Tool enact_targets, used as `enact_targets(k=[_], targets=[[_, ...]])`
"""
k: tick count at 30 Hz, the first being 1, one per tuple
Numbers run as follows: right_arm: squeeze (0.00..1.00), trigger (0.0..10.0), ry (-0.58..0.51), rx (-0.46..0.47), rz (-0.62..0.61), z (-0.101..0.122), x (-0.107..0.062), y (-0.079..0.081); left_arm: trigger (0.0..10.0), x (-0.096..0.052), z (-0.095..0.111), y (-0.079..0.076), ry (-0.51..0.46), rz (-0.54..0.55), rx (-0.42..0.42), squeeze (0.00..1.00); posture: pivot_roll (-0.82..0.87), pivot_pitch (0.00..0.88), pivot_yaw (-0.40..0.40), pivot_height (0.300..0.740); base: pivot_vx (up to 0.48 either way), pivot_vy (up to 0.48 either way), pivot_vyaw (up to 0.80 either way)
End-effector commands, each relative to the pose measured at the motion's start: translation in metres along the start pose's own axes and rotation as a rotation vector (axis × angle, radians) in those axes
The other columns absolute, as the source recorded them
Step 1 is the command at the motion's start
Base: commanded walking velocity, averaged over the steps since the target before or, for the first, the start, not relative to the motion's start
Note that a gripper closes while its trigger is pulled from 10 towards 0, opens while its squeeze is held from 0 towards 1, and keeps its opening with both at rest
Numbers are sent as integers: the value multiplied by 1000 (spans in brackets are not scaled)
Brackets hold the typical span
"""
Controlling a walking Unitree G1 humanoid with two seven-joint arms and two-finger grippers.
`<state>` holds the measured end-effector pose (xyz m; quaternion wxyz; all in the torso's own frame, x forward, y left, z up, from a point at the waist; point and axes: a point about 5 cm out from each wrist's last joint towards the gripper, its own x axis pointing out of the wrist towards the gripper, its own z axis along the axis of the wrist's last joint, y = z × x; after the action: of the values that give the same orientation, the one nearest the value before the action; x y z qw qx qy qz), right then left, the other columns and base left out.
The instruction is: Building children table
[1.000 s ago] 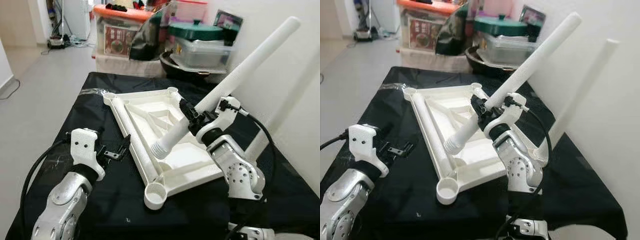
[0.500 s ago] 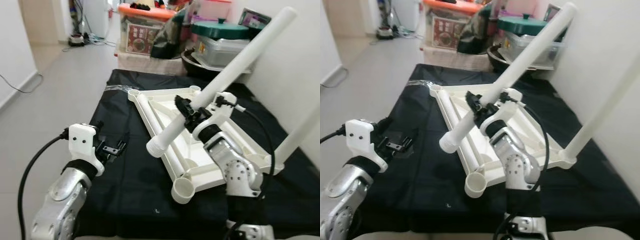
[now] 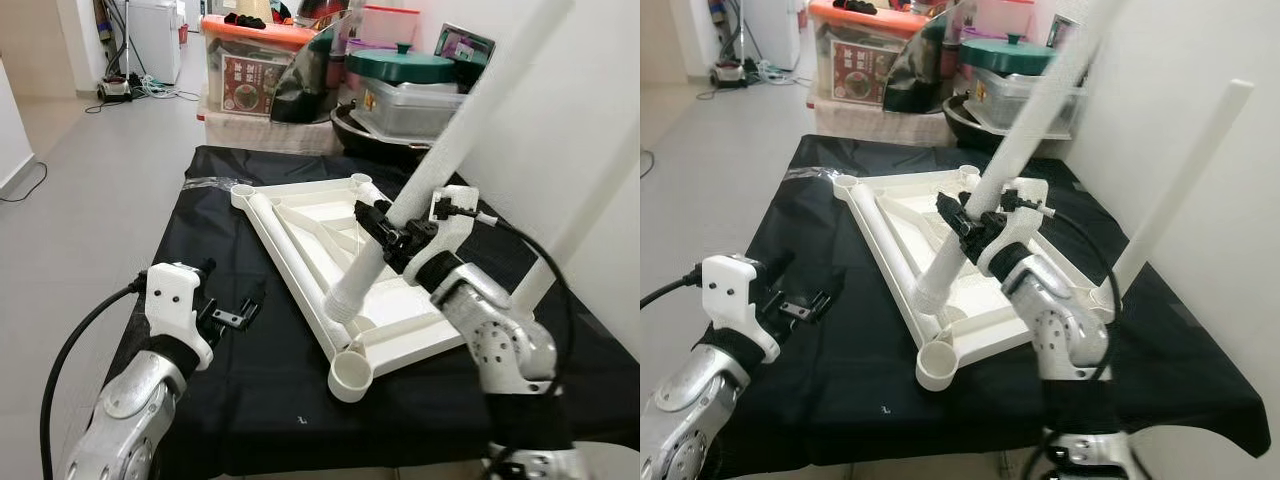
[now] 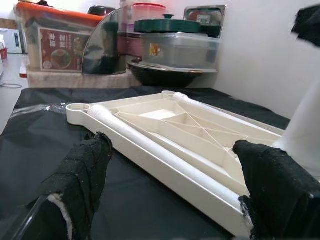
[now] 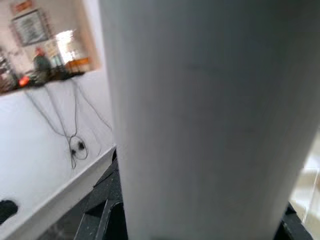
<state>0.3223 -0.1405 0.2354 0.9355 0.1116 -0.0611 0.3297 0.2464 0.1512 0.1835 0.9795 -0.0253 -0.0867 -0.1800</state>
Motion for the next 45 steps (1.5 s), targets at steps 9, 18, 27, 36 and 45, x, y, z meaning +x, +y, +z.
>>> enact_targets(k=[9,18,27,36,45], targets=[[0,0,51,-151,275,-1,-9,25,10000,-3,-3,3,14,12,8,0,103,0,-158,740,0,0,0],[0,0,100,-215,402,-8,-20,34,10000,-6,-4,6,18,26,7,0,106,0,-159,740,0,0,0],[0,0,145,-257,469,-17,-33,40,10000,-6,-4,8,19,37,7,0,101,0,-153,740,0,0,0],[0,0,154,-286,479,-29,-36,42,10000,-4,-4,10,14,39,10,0,103,0,-152,740,0,0,0],[0,0,165,-317,460,-43,-32,40,10000,-4,-3,11,8,48,15,0,113,0,-158,740,0,0,0]])
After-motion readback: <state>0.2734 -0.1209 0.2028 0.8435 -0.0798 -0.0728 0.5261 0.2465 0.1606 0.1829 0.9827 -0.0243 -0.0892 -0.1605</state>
